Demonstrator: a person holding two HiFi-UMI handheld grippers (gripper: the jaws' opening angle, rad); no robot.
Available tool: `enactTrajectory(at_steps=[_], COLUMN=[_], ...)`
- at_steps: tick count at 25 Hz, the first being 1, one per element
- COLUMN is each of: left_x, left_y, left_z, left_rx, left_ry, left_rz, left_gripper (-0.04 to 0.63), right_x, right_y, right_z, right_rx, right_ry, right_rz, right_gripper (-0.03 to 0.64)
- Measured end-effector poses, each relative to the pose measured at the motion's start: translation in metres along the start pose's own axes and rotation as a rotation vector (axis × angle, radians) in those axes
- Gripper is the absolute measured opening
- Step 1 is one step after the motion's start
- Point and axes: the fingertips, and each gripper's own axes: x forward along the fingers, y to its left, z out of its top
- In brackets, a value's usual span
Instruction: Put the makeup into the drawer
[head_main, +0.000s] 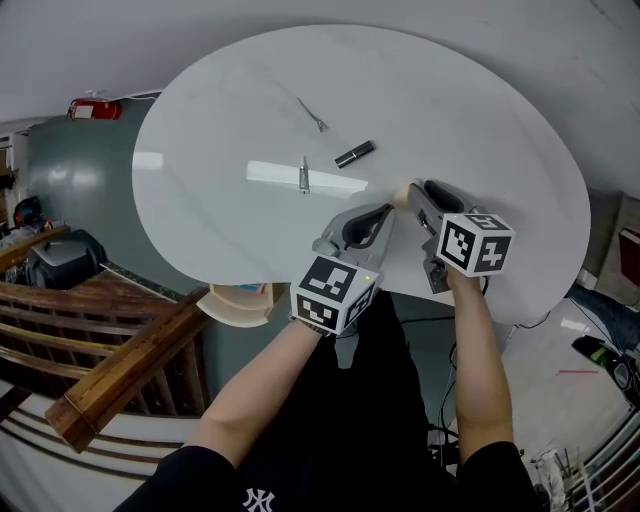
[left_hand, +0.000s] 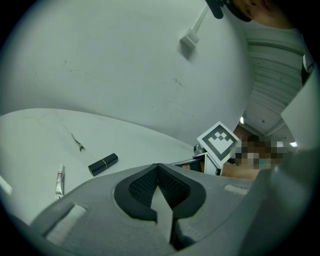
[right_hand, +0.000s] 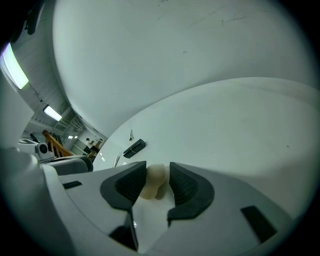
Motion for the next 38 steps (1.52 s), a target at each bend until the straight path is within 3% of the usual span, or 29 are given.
enactTrajectory(at_steps=[13,22,38], left_x=[-0.016,-0.037,-0.134], left_y=[0.009,0.005,-0.012], left_z=[-0.007,-0.003,-0.002], left_rx=[-0.001,-0.012,0.021], left_ry=[0.001,-0.033,-0.122], left_rz=[0.026,0.019,-0.011], left_gripper=[0.009,0.008,0.008], right_x=[0.0,-0.023,-0.087], right_y=[0.028,0.043,0.148], right_z=[-0.019,-0.009,-0.023], right_rx=[-0.068,-0.098,-0.164], right_ry=[0.045,-0.062,-0.248], right_rz=[0.046,0.011,0.003], right_gripper=[0.129,0.12,0.121])
